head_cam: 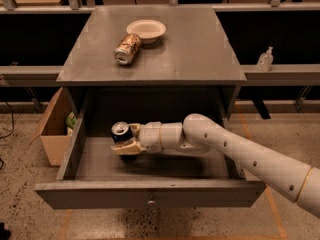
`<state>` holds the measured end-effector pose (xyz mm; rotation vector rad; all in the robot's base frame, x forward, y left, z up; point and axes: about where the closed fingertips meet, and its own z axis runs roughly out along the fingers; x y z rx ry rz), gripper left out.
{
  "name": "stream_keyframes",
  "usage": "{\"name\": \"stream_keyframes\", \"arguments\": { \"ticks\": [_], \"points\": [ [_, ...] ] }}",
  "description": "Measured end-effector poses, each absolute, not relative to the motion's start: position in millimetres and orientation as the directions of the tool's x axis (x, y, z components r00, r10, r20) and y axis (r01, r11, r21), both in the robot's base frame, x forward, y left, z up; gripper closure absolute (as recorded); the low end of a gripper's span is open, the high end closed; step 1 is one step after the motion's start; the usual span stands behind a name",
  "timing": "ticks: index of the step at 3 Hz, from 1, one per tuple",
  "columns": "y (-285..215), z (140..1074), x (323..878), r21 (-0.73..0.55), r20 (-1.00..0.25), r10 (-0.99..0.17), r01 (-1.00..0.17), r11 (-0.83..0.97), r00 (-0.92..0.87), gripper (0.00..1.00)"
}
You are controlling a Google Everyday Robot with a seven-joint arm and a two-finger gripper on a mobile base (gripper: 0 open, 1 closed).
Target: Place pepsi can into top drawer
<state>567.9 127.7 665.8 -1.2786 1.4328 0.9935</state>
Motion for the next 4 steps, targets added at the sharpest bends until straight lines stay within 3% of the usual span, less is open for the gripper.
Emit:
{"name": "stream_keyframes", "arguments": {
  "ticks": [1, 2, 4],
  "points": [
    [122, 658, 567, -0.042, -0.963, -0.268, -0.989, 0.143, 0.003, 0.27],
    [120, 656, 566, -0.05, -0.96, -0.279, -0.987, 0.151, 0.006, 0.05],
    [95, 662, 578, -0.039, -0.955, -0.295, -0.981, 0.191, -0.02, 0.0]
  ]
}}
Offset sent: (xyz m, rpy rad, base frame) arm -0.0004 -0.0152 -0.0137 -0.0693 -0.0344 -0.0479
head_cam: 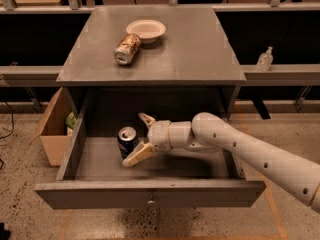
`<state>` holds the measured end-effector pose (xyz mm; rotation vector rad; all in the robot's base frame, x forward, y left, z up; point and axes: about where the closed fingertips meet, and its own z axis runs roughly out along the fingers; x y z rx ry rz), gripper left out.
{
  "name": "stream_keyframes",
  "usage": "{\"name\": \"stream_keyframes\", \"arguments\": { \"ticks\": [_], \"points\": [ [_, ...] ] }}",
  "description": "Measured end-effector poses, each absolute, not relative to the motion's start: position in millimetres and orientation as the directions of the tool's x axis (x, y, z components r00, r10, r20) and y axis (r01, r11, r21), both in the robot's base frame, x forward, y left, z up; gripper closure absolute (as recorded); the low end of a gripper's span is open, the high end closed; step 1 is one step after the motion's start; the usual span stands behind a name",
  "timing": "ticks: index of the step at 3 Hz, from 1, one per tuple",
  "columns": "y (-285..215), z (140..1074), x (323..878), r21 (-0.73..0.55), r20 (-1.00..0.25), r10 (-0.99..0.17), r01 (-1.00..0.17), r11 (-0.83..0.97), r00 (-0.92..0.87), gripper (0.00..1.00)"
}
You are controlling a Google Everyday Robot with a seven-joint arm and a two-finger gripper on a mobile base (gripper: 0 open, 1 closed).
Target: Place pepsi can into top drawer
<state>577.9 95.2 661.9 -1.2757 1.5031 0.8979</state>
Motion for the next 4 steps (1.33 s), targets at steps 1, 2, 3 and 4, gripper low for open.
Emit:
{"name": "stream_keyframes", "arguments": {
  "ticks": [1, 2, 3, 4],
  "points": [
    [64, 671, 586, -0.04, -0.946, -0.321, -0.973, 0.227, -0.036, 0.18],
    [25, 685, 589, -0.033, -0.931, -0.362, -0.97, 0.24, -0.057, 0.25],
    [-17, 709, 586, -0.039, -0.909, -0.411, -0.971, 0.235, -0.062, 0.27],
    [-61, 753, 582, -0.045, -0.908, -0.414, -0.97, 0.237, -0.059, 0.46]
  ]
}}
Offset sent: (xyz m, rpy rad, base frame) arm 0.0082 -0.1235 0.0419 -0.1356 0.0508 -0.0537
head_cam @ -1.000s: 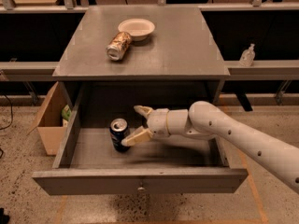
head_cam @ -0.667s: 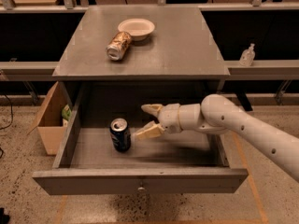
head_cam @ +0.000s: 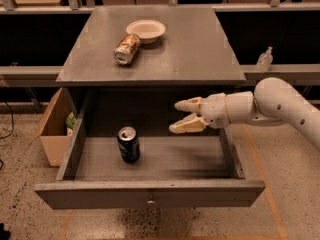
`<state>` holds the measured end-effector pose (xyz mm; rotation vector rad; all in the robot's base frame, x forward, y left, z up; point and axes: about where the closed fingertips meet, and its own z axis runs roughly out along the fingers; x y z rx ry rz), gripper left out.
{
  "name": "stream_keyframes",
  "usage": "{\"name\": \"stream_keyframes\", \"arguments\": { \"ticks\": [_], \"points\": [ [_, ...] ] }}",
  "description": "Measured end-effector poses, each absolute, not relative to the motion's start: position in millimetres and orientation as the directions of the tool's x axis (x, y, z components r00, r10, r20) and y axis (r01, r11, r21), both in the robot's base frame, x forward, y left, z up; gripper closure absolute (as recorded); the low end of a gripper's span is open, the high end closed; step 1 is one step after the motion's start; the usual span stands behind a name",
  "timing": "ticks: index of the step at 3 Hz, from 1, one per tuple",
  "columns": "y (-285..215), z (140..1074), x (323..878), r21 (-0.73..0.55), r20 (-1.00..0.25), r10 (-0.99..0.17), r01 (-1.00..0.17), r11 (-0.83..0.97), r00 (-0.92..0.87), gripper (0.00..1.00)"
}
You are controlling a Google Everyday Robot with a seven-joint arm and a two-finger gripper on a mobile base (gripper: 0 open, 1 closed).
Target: Place pepsi can into top drawer
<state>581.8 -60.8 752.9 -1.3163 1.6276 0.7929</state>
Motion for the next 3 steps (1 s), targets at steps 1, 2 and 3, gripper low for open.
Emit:
{"name": "stream_keyframes", "arguments": {
  "ticks": [1, 2, 3],
  "points": [
    [-95, 806, 592, -0.064, -0.948, -0.318, -0.959, 0.274, -0.028, 0.68],
    [-138, 882, 613, -0.112, -0.992, -0.094, -0.931, 0.347, 0.084, 0.98],
    [-161, 919, 630, -0.142, -0.986, 0.011, -0.879, 0.456, 0.166, 1.0]
  ]
}}
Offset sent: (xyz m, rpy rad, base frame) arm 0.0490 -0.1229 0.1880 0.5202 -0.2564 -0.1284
